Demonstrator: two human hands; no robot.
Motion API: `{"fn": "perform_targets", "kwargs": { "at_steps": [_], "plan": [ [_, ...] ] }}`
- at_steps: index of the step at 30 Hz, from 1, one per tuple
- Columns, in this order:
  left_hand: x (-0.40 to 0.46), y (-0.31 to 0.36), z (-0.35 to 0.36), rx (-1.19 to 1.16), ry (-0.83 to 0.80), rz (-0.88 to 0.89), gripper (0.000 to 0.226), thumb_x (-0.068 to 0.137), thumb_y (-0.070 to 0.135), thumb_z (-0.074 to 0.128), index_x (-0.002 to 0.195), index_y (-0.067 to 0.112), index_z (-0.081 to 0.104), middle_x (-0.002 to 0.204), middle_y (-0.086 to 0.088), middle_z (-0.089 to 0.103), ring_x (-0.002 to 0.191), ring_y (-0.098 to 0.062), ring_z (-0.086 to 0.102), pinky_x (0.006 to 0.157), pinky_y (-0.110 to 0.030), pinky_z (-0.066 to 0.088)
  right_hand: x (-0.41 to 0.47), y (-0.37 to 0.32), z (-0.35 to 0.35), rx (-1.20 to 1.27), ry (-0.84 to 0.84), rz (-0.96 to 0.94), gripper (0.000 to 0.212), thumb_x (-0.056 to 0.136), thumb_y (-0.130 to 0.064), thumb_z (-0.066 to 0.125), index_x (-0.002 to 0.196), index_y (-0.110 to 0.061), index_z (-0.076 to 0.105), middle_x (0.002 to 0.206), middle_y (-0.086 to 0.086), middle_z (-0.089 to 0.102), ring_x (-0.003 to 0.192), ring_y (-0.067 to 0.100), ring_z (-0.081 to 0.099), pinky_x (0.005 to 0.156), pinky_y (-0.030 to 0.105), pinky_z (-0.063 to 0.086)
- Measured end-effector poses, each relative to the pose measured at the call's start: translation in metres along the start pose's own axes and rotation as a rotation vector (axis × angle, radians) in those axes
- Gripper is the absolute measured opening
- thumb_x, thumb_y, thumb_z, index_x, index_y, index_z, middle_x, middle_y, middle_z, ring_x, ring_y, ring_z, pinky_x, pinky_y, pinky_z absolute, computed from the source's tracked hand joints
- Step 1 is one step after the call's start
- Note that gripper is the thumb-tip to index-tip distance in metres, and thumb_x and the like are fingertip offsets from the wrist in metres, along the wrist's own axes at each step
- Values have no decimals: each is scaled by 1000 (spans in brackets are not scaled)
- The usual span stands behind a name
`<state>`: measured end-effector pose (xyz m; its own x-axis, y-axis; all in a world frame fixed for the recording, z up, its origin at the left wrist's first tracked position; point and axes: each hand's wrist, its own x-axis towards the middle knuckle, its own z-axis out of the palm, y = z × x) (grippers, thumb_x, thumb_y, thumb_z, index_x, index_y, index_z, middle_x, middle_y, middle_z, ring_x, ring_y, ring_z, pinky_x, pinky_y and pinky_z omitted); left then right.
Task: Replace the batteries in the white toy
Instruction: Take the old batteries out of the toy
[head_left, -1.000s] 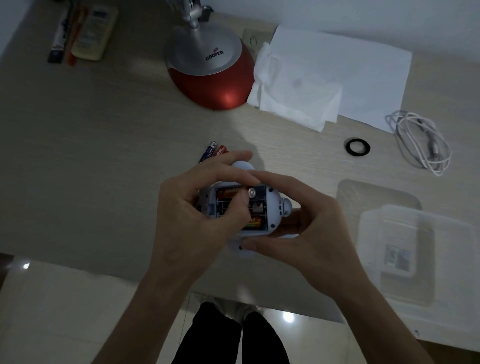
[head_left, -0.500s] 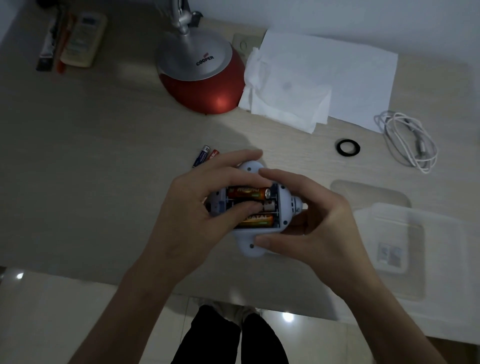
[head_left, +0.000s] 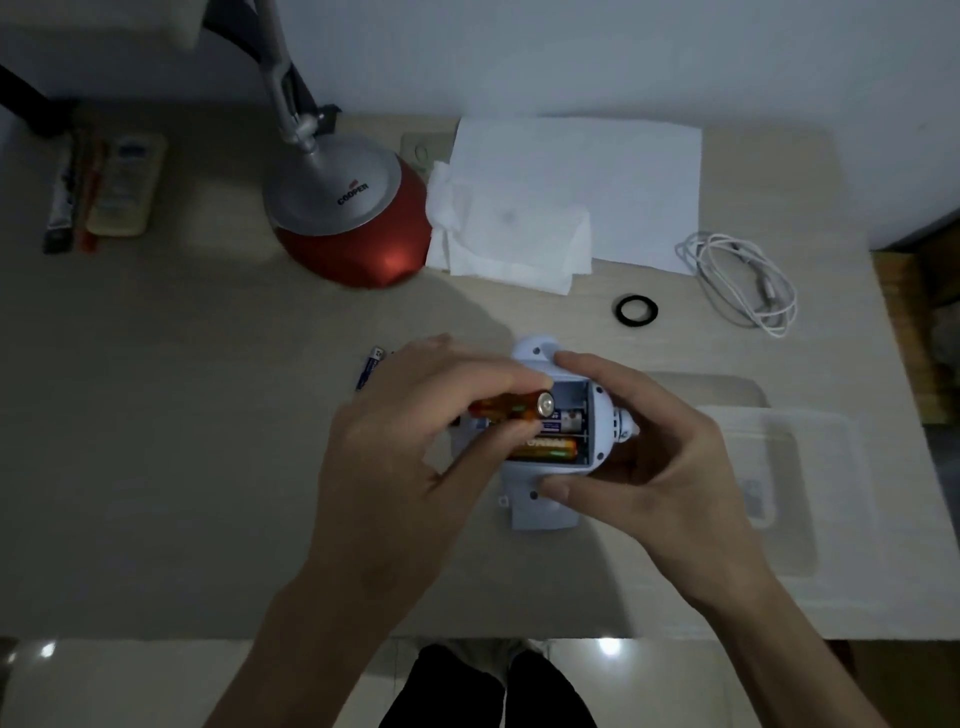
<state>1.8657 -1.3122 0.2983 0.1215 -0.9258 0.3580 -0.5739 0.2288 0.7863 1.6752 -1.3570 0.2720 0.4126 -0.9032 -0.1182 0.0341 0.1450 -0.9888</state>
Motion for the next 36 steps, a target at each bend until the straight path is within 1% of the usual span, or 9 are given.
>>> {"fn": "perform_targets", "kwargs": {
  "at_steps": [2,10,13,17,19,21,24,27,36],
  "plan": [
    [5,5,-4,25,-5,11,16,91,17,74,106,12,76,101,7,71,95,0,62,87,-13,44,-2,-6,-3,-7,21,-14,74,62,1,88,130,-19,66,128,4,72,110,24,75,88,35,63],
    [20,29,5,-109,-52,-85,24,80,-1,84,100,10,79,94,6,72,86,-1,63,80,-11,43,-12,-37,-28,-77,116,-58,73,63,-5,85,132,-20,64,127,-5,72,110,18,75,84,32,64],
    [26,42,18,-201,-101,-105,22,84,4,83,103,13,78,96,4,72,88,-12,67,78,-17,48,-20,-48,-49,-98,165,-76,73,67,-14,94,133,-19,64,128,-3,71,113,18,73,84,33,65],
    [35,60,51,-310,-184,-131,22,86,9,77,107,15,77,103,5,72,92,-16,69,76,-27,54,-34,-62,-85,-118,239,-102,74,68,-24,89,136,-19,61,134,-2,68,119,17,70,86,33,64],
    [41,72,69,-318,-217,-122,21,86,14,78,107,19,77,105,9,71,96,-17,70,76,-31,56,-43,-68,-103,-123,272,-110,74,69,-22,91,136,-19,61,135,-2,67,120,17,69,87,32,63],
    [45,86,86,-317,-243,-97,19,87,19,79,106,20,78,104,11,71,97,-12,70,79,-21,54,-53,-72,-121,-120,318,-115,75,67,-15,94,135,-20,62,134,-3,68,119,16,70,86,31,63],
    [51,100,113,-281,-279,-57,21,84,13,81,105,18,78,103,9,72,94,-7,69,78,-10,49,-69,-74,-150,-104,386,-130,73,65,-10,86,134,-20,63,131,-3,69,116,16,71,85,28,62],
    [51,106,140,-293,-324,-5,22,84,10,79,106,15,78,104,6,72,97,-13,71,81,-18,54,-84,-66,-174,-97,438,-133,74,66,-8,85,136,-16,62,132,1,69,117,20,71,88,29,62],
    [28,97,189,-299,-429,12,28,82,5,79,103,23,76,97,4,73,86,-15,70,77,-21,54,-113,-30,-204,-61,602,-150,72,67,-6,84,134,-14,60,128,6,69,116,19,70,87,22,59]
  ]
}}
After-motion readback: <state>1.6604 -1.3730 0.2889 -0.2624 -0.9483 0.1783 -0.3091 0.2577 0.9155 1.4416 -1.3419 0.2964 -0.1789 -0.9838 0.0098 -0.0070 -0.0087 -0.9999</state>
